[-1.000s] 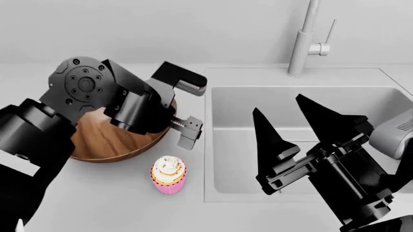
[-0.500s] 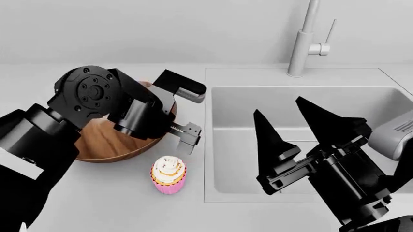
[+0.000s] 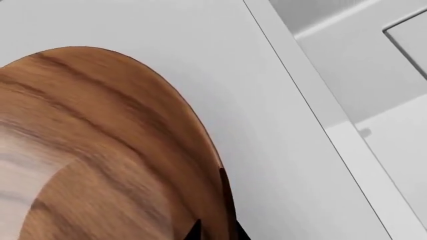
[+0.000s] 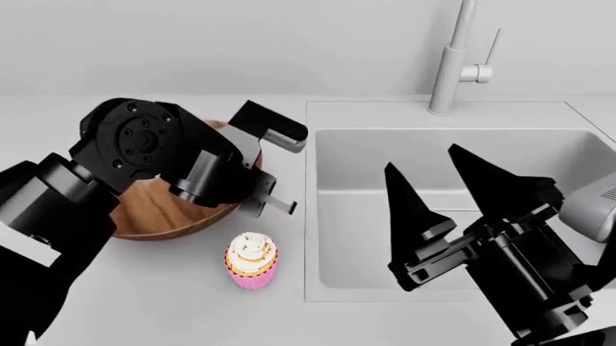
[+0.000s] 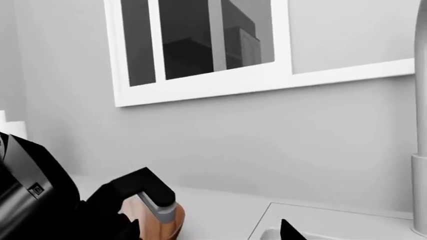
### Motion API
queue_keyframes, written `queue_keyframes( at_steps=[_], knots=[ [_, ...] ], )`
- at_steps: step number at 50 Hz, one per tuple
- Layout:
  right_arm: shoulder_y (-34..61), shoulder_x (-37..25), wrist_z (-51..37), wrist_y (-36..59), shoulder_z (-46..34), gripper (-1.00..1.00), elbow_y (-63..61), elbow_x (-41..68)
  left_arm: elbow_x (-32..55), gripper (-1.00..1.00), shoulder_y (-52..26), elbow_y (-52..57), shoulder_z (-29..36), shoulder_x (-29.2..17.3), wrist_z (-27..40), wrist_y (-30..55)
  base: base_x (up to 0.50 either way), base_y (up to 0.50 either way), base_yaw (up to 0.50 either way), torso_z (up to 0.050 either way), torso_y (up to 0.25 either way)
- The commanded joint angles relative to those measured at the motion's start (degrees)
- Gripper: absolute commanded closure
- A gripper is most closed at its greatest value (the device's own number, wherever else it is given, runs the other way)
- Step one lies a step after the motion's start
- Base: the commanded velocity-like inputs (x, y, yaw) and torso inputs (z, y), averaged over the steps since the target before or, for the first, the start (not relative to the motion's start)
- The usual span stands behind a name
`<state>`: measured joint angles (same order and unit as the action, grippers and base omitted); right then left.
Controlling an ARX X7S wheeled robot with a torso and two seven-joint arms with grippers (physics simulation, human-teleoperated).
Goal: Move the fresh-baked cupcake off the tray onto the counter, and place the bowl used for mixing into the sink.
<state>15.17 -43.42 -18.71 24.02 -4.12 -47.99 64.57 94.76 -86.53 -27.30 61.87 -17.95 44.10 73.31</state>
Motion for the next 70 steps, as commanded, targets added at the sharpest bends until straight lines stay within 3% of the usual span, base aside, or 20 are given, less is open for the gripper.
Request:
queue_keyframes(
  at_steps=[1,22,41,70],
  knots=[
    [-0.35,-0.36,-0.53,-0.23,0.39,-1.00,-0.57,0.01,0.18,1.00,-0.32,0.83,0.20,-0.68,0.57,-0.70,0.00,0.00,0.00,0.000,0.000],
    [-0.23,-2.05,-2.67,-0.85,2.51,-1.00,-2.95,1.64,-2.02,1.00,-6.90,4.00,-0.14,-2.36,0.81,-0.71,0.00,0.00,0.00,0.000,0.000],
    [-0.62,-3.44,-4.03,-1.56,4.24,-1.00,-4.50,2.76,-7.55,1.00,-17.74,4.28,0.11,-0.24,-6.95,-2.03,0.00,0.00,0.00,0.000,0.000],
    [1.10,-4.32,-6.41,-0.87,3.99,-1.00,-4.42,4.07,-8.37,1.00,-20.54,5.80,-0.88,1.02,-11.83,-4.75,0.00,-0.09,0.00,0.000,0.000]
  ],
)
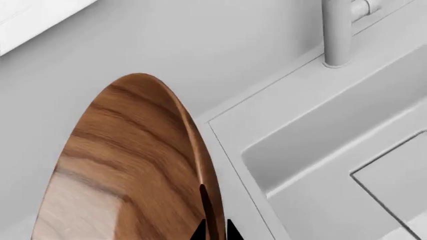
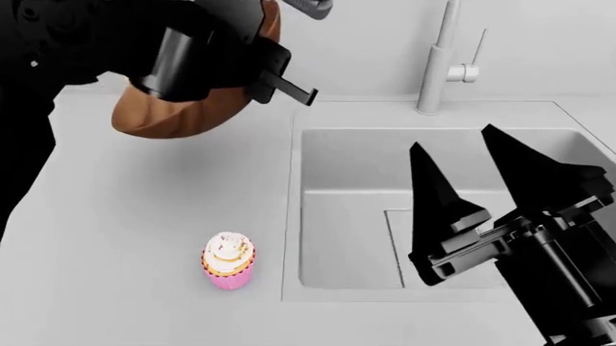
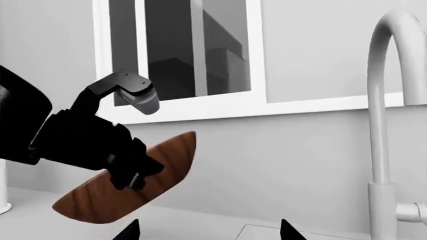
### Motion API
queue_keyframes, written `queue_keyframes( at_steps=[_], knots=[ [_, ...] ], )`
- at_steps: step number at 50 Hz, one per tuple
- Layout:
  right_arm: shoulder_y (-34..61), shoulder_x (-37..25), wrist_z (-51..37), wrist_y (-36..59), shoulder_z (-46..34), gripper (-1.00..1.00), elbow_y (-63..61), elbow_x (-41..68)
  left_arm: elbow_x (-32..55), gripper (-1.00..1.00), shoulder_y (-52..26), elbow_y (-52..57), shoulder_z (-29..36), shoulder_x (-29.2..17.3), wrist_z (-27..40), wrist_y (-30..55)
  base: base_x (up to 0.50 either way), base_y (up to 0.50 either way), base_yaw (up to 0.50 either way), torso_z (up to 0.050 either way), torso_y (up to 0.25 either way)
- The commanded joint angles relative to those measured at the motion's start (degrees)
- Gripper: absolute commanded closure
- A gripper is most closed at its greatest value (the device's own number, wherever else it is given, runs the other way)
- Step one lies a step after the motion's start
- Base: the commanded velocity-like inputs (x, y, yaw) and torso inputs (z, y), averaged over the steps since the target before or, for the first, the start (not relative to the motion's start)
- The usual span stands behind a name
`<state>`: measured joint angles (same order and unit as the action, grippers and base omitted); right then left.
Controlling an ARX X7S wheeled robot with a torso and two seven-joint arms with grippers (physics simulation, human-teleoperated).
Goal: Move the fresh-baked cupcake off the tray onto the counter, and place the bowl used for mixing into the sink.
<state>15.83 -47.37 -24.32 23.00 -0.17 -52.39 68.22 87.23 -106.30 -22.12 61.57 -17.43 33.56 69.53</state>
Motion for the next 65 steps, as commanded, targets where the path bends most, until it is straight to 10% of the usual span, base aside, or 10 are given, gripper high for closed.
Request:
queue_keyframes(
  at_steps=[1,65],
  knots=[
    [0.40,-0.37,-0.78,0.13,0.02,-1.00,-0.02,0.41,-0.89,1.00,-0.73,0.61,-0.60,0.51,-1.29,-1.10,0.00,-0.44,0.00,0.000,0.000],
    [0.08,-1.14,-2.24,-0.65,-0.21,-1.00,-0.84,-0.01,13.59,1.00,2.45,11.13,-3.80,-2.76,8.57,2.22,0.00,-0.37,0.00,0.000,0.000]
  ],
)
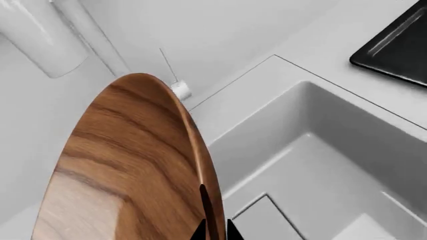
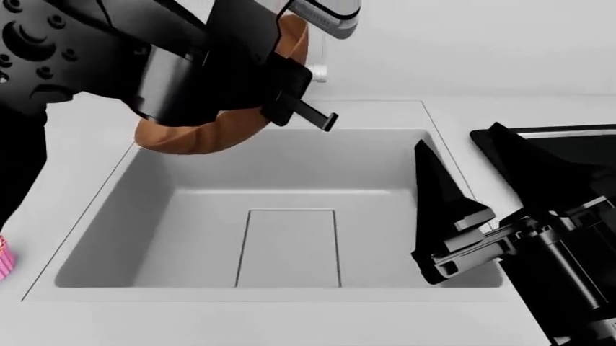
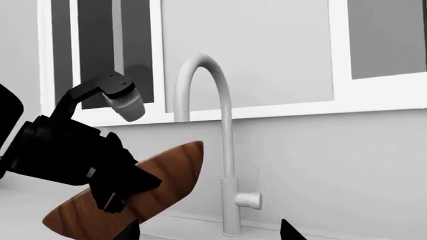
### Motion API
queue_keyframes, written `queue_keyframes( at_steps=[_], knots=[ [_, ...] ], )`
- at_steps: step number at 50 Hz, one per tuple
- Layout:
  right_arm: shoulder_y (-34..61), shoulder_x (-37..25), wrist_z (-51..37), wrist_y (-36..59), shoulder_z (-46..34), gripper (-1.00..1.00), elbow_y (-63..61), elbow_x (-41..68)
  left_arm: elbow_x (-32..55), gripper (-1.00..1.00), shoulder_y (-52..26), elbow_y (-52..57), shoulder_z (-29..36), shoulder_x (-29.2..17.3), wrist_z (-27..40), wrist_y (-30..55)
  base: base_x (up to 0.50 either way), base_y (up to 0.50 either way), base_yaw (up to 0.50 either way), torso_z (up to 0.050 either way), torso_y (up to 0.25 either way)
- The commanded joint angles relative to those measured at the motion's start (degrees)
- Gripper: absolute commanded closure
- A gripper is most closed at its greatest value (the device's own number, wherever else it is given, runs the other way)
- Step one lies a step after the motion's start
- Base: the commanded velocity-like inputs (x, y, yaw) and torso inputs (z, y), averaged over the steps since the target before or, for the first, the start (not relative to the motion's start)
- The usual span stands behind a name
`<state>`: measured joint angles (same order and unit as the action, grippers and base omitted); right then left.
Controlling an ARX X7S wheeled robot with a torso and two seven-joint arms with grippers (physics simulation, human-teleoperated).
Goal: Move the fresh-baked cupcake off the tray onto the counter, and place the bowl used for mixing into the sink.
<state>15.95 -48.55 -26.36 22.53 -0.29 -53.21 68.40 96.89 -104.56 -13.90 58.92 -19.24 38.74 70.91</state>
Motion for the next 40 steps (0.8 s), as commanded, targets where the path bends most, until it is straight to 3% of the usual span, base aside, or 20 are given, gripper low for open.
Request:
queue_keyframes(
  at_steps=[1,10,17,40],
  knots=[
    [0.02,0.01,-0.27,-0.15,-0.10,-1.00,-0.09,-0.15,4.86,1.00,1.08,3.91,-1.33,-1.20,3.86,0.94,0.00,0.00,0.00,0.000,0.000],
    [0.46,-0.60,-1.46,-0.01,0.23,-1.00,-0.67,0.51,16.06,1.00,3.42,9.49,-2.13,-2.62,11.01,0.22,0.00,0.00,0.00,0.000,0.001],
    [0.29,-0.76,-1.48,-0.18,0.35,-1.00,-0.79,0.46,19.71,1.00,4.08,12.67,-1.62,-3.20,13.50,-0.11,0.00,0.00,0.00,0.000,0.000],
    [-2.79,-2.87,-3.06,-1.85,3.50,-1.00,-3.08,1.10,22.28,1.00,10.91,17.19,1.91,-3.39,15.54,-1.70,0.00,0.00,0.00,0.000,0.000]
  ],
)
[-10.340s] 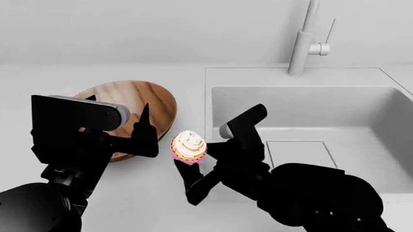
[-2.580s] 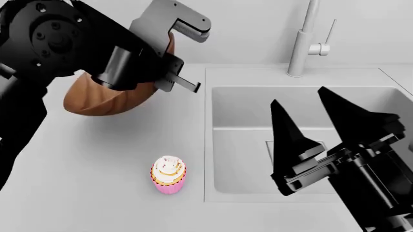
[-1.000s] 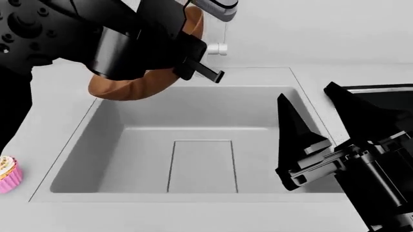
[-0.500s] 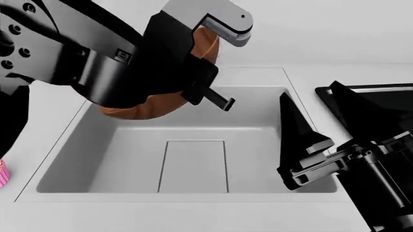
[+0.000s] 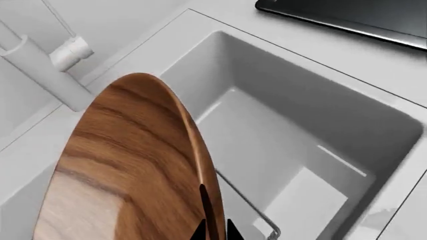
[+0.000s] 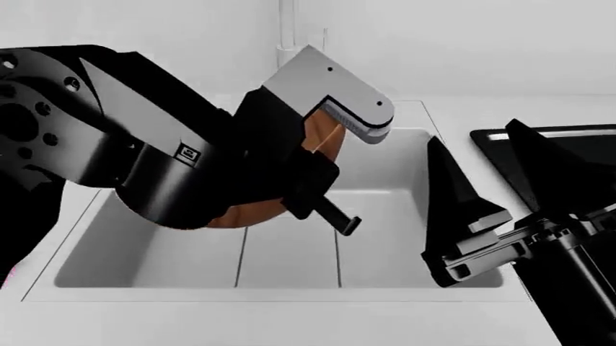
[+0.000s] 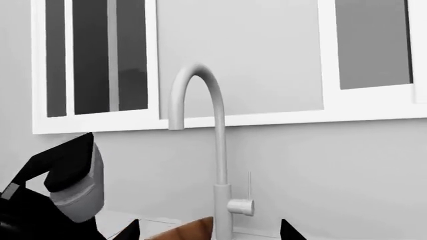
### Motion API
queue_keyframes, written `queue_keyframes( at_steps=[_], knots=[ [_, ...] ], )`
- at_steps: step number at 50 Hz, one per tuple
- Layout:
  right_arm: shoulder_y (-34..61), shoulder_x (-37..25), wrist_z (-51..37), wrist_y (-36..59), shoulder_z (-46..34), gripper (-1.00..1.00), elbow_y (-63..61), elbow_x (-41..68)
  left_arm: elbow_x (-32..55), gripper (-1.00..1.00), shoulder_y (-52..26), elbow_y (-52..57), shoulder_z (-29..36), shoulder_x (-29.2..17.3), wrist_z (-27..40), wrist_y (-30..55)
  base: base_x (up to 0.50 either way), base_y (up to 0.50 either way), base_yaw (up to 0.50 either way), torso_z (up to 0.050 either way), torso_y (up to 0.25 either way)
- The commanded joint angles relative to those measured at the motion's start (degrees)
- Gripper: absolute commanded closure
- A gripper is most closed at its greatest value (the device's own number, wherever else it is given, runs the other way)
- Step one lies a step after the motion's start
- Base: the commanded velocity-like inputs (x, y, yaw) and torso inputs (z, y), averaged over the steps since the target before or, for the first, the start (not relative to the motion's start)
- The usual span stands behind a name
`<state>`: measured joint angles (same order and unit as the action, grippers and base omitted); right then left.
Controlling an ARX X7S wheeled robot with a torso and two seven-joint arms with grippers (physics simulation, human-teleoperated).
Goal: Move the fresh-baked cupcake off the tray onto the counter, and place the bowl used for mixing into the sink.
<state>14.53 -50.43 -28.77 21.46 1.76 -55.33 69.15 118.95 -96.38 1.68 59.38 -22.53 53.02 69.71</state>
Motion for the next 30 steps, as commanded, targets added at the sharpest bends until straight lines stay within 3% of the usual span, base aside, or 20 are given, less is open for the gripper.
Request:
queue_keyframes(
  at_steps=[1,11,30],
  knots=[
    [-1.61,-1.18,-0.75,-0.88,1.73,-1.00,-0.96,0.43,-0.10,1.00,3.17,1.77,1.66,0.14,1.18,-0.59,0.00,0.00,0.00,0.000,0.000],
    [-2.59,-1.19,-0.52,-1.37,1.95,-1.00,-0.96,-0.06,-2.08,1.00,5.31,0.96,2.86,1.21,-0.54,-0.68,0.00,0.00,0.00,0.000,0.001],
    [-3.32,-1.12,-0.43,-1.78,1.79,-1.00,-0.33,-0.64,-13.90,1.00,7.36,-6.95,4.25,3.63,-10.85,-1.63,0.00,0.00,0.00,0.000,0.001]
  ],
)
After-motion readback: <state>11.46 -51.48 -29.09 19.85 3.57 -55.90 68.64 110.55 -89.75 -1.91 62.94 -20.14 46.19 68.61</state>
